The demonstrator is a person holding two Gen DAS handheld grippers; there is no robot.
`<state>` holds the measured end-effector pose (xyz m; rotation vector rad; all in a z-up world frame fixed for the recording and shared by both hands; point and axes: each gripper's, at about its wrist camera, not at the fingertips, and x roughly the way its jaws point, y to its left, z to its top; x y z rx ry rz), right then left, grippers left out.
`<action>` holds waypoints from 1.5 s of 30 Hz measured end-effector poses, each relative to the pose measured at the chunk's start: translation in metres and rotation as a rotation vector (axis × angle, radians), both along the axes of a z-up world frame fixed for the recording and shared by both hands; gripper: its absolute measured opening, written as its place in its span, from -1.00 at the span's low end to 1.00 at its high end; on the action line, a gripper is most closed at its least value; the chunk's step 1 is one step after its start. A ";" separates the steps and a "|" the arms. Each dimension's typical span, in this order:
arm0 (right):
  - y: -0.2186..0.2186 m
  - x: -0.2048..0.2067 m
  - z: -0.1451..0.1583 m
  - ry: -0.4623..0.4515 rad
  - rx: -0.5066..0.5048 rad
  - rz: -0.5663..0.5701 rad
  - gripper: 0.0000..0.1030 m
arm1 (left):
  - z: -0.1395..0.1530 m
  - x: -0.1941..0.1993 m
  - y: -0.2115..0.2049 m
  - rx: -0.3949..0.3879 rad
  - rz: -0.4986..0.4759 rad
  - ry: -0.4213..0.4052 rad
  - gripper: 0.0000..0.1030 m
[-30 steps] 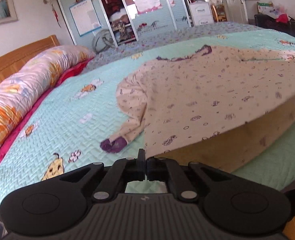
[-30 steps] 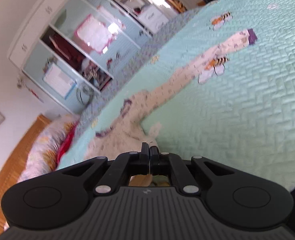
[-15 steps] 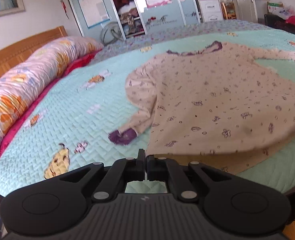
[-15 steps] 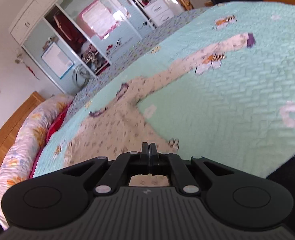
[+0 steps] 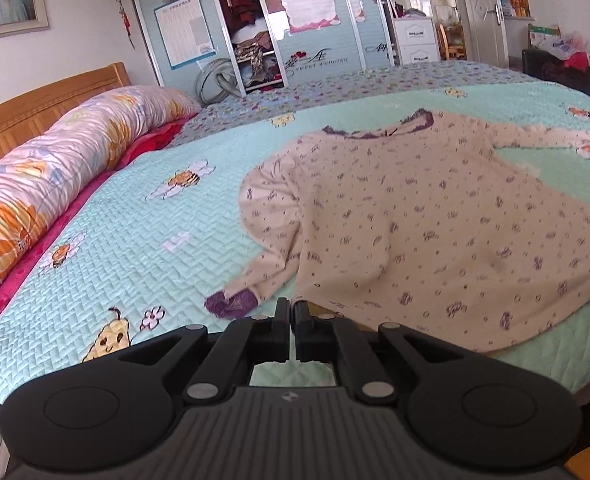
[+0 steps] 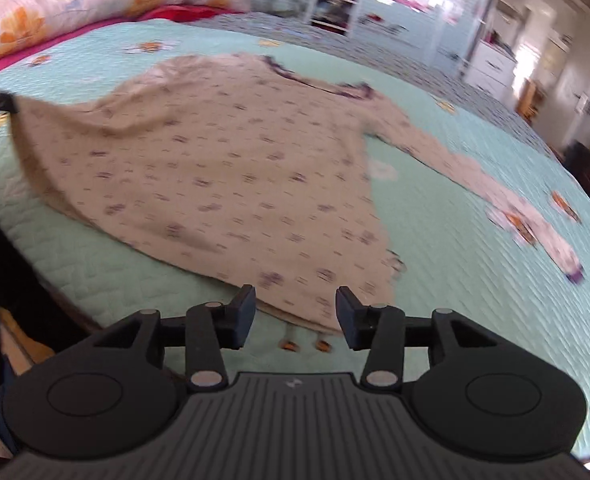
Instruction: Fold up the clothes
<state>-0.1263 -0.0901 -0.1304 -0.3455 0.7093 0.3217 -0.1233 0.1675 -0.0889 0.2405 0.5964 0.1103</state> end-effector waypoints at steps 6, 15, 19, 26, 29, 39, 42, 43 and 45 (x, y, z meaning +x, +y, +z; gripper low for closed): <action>0.059 -0.005 -0.013 -0.043 -0.042 0.179 0.20 | 0.009 0.000 -0.004 -0.005 -0.015 -0.022 -0.95; 0.111 -0.005 0.003 -0.122 0.149 0.340 0.27 | 0.017 -0.003 -0.009 -0.008 -0.030 -0.048 -0.95; 0.145 0.013 -0.012 -0.163 0.104 0.313 0.35 | 0.016 -0.003 -0.010 -0.005 -0.031 -0.045 -0.95; 0.123 0.011 -0.009 -0.114 0.195 0.283 0.36 | 0.001 -0.014 0.007 0.014 -0.079 0.019 -0.91; 0.117 0.009 -0.008 -0.111 0.195 0.271 0.37 | -0.018 -0.013 0.007 0.076 -0.125 0.099 -0.85; 0.116 0.013 -0.009 -0.083 0.205 0.244 0.37 | -0.052 -0.013 -0.012 0.235 -0.241 0.177 -0.17; 0.114 0.015 -0.009 -0.076 0.213 0.229 0.37 | -0.060 -0.001 -0.011 0.256 -0.215 0.185 -0.14; 0.113 0.015 -0.009 -0.074 0.216 0.225 0.37 | -0.061 0.004 -0.009 0.251 -0.206 0.189 -0.15; 0.111 0.016 -0.009 -0.071 0.219 0.219 0.37 | -0.063 0.013 -0.005 0.238 -0.190 0.196 -0.51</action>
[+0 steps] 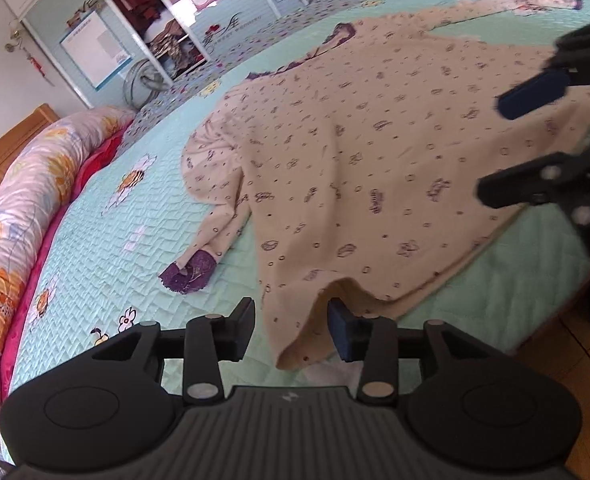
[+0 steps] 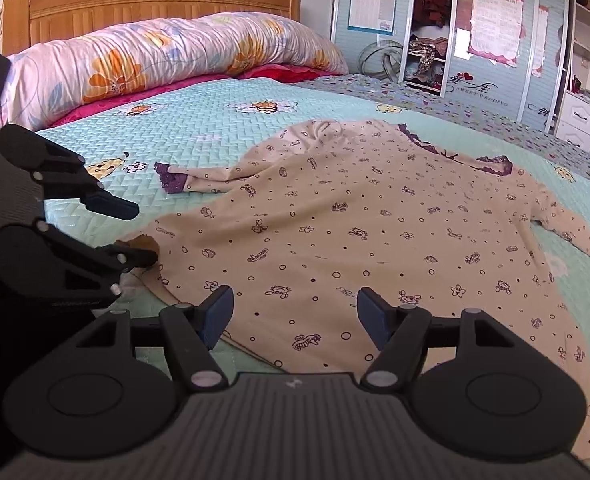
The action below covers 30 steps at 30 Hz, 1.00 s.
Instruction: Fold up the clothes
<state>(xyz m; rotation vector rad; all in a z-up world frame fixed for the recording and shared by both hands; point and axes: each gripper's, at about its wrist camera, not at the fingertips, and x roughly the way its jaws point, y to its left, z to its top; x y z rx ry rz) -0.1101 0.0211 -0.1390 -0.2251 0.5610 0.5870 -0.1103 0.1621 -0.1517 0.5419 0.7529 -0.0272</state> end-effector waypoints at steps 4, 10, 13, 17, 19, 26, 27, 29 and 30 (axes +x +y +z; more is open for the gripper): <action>-0.005 -0.002 0.001 -0.010 -0.006 -0.005 0.37 | 0.007 0.005 0.006 -0.042 0.024 -0.037 -0.98; 0.008 -0.020 0.005 -0.091 -0.040 0.096 0.37 | 0.046 0.001 0.005 -0.131 0.039 -0.113 -0.98; 0.029 -0.025 0.004 -0.150 -0.089 0.152 0.39 | 0.055 0.003 0.001 -0.133 0.036 -0.136 -0.98; 0.056 -0.014 -0.018 -0.222 -0.263 0.106 0.44 | 0.055 0.006 0.003 -0.136 0.052 -0.142 -0.98; 0.051 -0.006 -0.027 -0.248 -0.334 0.036 0.44 | 0.053 0.004 0.007 -0.134 0.060 -0.138 -0.98; -0.045 0.020 -0.026 -0.192 -0.438 -0.255 0.49 | 0.049 0.000 0.021 -0.137 0.099 -0.138 -0.98; -0.063 0.022 -0.023 -0.176 -0.430 -0.296 0.51 | 0.048 0.000 0.022 -0.136 0.101 -0.136 -0.98; -0.096 0.028 -0.020 -0.155 -0.431 -0.395 0.52 | 0.046 -0.001 0.023 -0.139 0.109 -0.130 -0.98; -0.109 0.030 -0.020 -0.139 -0.420 -0.438 0.52 | 0.044 -0.001 0.023 -0.141 0.112 -0.127 -0.98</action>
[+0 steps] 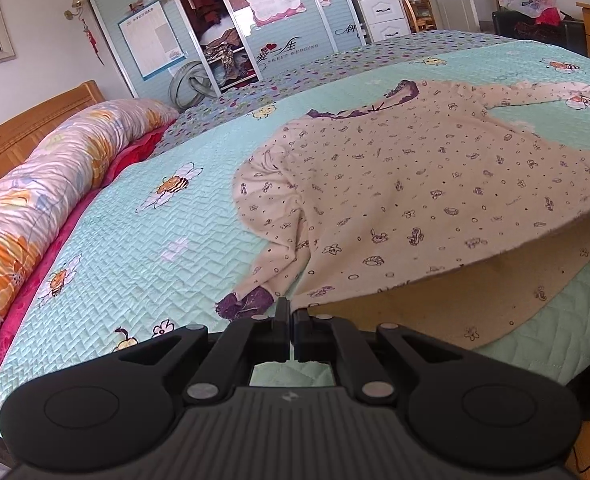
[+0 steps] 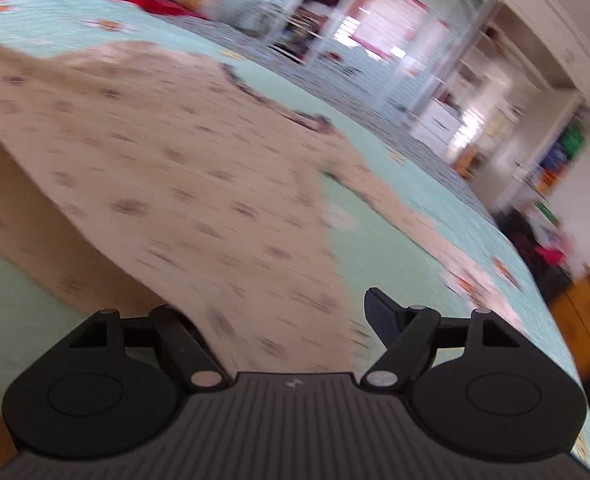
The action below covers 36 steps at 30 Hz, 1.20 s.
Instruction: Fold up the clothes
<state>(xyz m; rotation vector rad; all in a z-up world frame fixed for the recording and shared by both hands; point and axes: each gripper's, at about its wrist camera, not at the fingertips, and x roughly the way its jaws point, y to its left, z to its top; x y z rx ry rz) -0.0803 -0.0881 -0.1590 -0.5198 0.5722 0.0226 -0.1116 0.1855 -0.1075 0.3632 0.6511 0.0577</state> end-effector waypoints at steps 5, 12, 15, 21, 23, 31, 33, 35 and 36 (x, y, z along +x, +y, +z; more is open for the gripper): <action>-0.054 0.010 0.002 0.010 0.146 -0.174 0.51 | -0.008 -0.003 -0.004 0.006 -0.002 0.022 -0.98; -0.063 0.011 0.002 0.041 0.259 -0.155 -0.91 | -0.015 -0.003 -0.003 0.013 0.011 0.047 -0.94; -0.063 0.007 0.009 0.019 0.262 -0.144 -0.91 | -0.021 -0.001 -0.002 0.017 0.010 0.062 -0.96; -0.082 -0.022 0.049 -0.060 0.303 -0.206 -0.92 | 0.004 -0.019 -0.005 -0.010 -0.023 0.002 -0.98; -0.086 -0.036 0.061 -0.059 0.320 -0.213 -0.92 | 0.010 -0.026 -0.009 -0.011 -0.043 0.005 -0.98; -0.080 -0.027 0.037 0.118 0.338 -0.244 -0.91 | -0.020 -0.017 -0.003 0.000 0.005 0.122 -0.96; -0.077 -0.027 0.039 0.113 0.318 -0.241 -0.91 | -0.016 -0.014 -0.002 -0.008 0.010 0.114 -0.95; -0.077 -0.022 0.028 0.172 0.301 -0.245 -0.91 | -0.022 -0.008 -0.005 0.011 -0.004 0.147 -0.91; -0.078 -0.018 0.021 0.212 0.298 -0.255 -0.90 | -0.027 -0.006 -0.006 0.029 -0.007 0.168 -0.91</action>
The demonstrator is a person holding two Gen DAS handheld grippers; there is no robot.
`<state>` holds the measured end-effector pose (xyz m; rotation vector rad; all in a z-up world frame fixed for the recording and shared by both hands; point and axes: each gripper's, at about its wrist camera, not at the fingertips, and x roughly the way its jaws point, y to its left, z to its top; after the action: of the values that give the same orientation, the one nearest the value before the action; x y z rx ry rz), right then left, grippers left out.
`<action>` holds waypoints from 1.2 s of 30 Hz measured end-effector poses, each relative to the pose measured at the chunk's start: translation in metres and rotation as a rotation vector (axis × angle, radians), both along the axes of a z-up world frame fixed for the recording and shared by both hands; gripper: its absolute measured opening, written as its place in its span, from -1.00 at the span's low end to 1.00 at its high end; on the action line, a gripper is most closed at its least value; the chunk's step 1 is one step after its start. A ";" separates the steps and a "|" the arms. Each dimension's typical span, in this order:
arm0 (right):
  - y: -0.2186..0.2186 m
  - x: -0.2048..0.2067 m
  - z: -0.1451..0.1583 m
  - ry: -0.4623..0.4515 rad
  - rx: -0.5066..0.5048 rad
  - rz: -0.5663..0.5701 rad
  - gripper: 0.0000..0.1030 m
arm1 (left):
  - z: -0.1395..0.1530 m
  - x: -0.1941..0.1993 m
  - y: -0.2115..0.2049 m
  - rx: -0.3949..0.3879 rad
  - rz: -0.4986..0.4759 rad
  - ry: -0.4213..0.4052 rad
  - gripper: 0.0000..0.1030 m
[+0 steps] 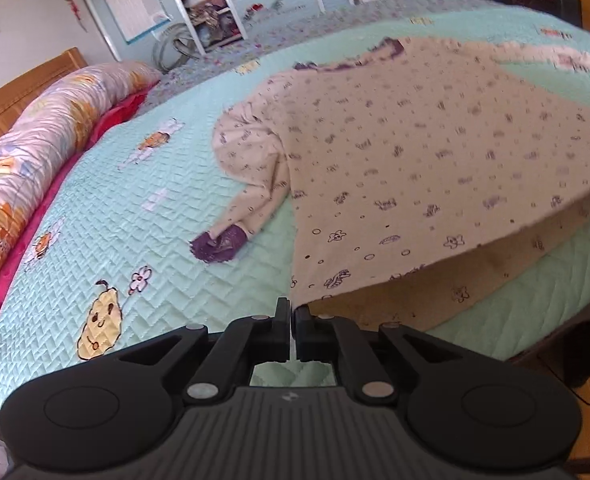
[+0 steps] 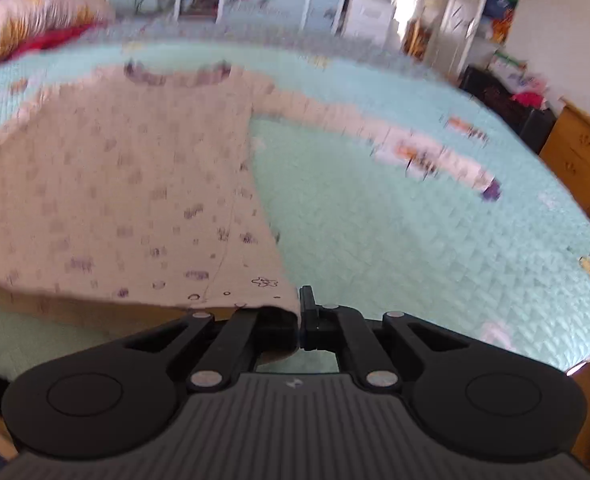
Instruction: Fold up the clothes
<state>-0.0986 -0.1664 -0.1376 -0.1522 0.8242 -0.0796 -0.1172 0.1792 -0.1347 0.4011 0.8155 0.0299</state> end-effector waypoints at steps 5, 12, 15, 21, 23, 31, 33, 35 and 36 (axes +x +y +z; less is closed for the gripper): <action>-0.013 -0.003 0.001 0.046 0.061 -0.028 -0.03 | -0.004 -0.010 -0.002 0.006 -0.023 0.025 -0.20; -0.045 -0.027 0.013 0.051 0.124 -0.041 0.24 | 0.009 -0.029 0.034 -0.028 0.056 0.017 0.04; -0.046 -0.033 0.021 0.040 0.109 -0.016 0.37 | 0.019 -0.024 0.063 -0.160 0.164 -0.004 0.04; -0.051 -0.038 0.021 0.076 0.066 0.003 0.39 | 0.035 -0.010 0.082 -0.308 0.267 -0.048 0.04; -0.056 -0.042 0.020 0.090 0.045 -0.020 0.39 | 0.036 -0.008 0.076 -0.310 0.253 -0.053 0.04; -0.071 -0.048 0.054 -0.123 0.230 -0.100 0.38 | 0.034 0.000 0.039 -0.395 0.106 -0.078 0.04; -0.052 -0.035 0.054 -0.128 0.303 -0.040 0.38 | 0.028 0.003 0.025 -0.390 0.054 -0.056 0.04; -0.028 -0.022 0.049 -0.109 0.351 0.019 0.39 | 0.019 0.005 0.014 -0.374 0.017 -0.028 0.04; -0.015 -0.016 0.044 -0.095 0.360 0.052 0.39 | 0.011 0.005 0.011 -0.361 0.006 0.004 0.04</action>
<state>-0.1147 -0.1816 -0.0934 0.1688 0.7265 0.1099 -0.1122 0.1900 -0.1234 0.0575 0.8071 -0.1119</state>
